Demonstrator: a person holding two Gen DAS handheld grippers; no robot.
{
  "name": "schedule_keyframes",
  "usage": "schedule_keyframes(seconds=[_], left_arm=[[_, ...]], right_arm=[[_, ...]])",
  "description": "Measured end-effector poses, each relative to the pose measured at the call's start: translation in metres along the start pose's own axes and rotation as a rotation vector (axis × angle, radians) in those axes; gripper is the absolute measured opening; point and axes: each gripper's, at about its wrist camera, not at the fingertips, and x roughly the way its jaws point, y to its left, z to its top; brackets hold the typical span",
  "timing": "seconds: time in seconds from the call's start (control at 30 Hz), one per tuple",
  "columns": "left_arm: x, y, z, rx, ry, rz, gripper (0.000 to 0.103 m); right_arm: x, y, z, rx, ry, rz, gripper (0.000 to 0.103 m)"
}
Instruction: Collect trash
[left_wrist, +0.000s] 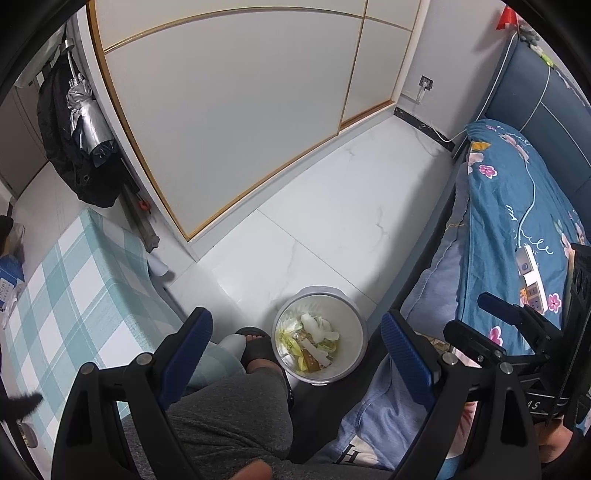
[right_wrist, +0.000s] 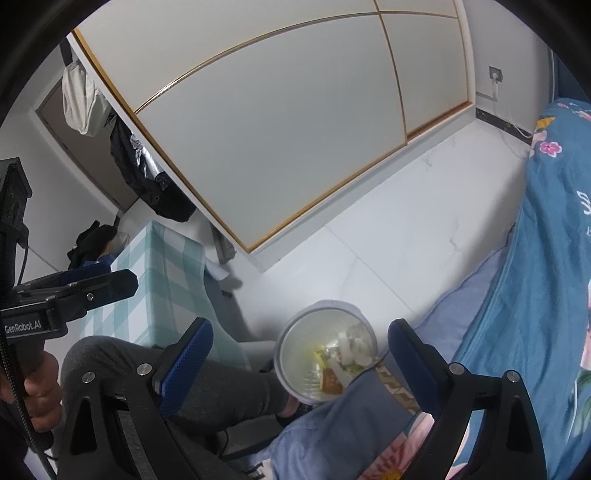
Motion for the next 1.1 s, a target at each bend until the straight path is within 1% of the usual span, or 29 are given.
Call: schedule_keyframes(seconds=[0.23,1.1], left_arm=[[0.0048,0.0003,-0.0006,-0.009,0.021,-0.004,0.091],[0.0016,0.0042,-0.0003,-0.030,0.004,0.013,0.091]], right_arm=[[-0.0012,-0.0004,-0.0021,0.004,-0.002,-0.004,0.096],[-0.0013,0.0005,-0.0023,0.001,-0.005,-0.007,0.096]])
